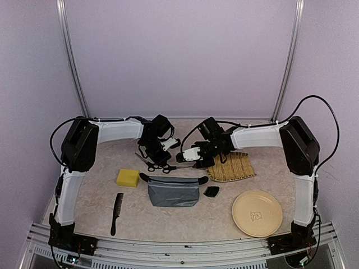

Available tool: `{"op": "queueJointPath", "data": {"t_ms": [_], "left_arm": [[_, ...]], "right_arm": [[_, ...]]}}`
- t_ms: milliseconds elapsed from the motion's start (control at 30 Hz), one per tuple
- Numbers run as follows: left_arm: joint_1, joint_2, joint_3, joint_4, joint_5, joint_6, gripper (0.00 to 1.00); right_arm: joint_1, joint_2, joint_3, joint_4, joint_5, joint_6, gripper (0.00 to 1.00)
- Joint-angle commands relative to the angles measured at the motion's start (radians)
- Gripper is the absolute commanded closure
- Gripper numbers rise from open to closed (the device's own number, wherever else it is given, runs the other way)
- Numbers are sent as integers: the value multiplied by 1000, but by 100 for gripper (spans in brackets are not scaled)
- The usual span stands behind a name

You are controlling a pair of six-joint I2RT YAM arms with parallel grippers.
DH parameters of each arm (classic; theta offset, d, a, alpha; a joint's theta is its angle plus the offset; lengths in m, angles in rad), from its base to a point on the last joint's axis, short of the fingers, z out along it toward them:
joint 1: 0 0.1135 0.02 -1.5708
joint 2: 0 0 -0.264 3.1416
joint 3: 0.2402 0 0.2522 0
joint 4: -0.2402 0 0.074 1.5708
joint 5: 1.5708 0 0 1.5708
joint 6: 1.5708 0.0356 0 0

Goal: Sort the hair-cutting tools
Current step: Pick up the thinning scissors at the center of the board.

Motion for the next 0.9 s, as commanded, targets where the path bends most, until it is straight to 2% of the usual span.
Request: {"op": "queueJointPath", "data": {"t_ms": [0,200,333,400,467,567,667,800,867], "left_arm": [[15,-7,21,-10,45,-6,100],[20,0,10,-8,40,-7,100],[-6,-1,-14,-4,-69,-3,100],[-23,-19,-55,25,-128,-2,94],[-28,-24,-71,37,-145,-19,83],[-38,-21,-84,46,-180,-37,80],[-53,-2,-83,37,-212,-44,85],[-73,26,-85,30,-229,-42,99],[-75,30,-89,42,-217,-43,100]], "right_arm": [[8,58,46,-15,8,-29,47],[10,114,123,-89,-26,-1,49],[10,136,159,-127,-27,19,51],[9,135,159,-129,-5,26,52],[7,123,147,-110,8,38,53],[1,83,112,-87,-16,50,53],[-1,48,94,-99,-47,58,53],[-5,36,92,-121,-68,59,53],[-11,40,93,-123,-79,58,53]]}}
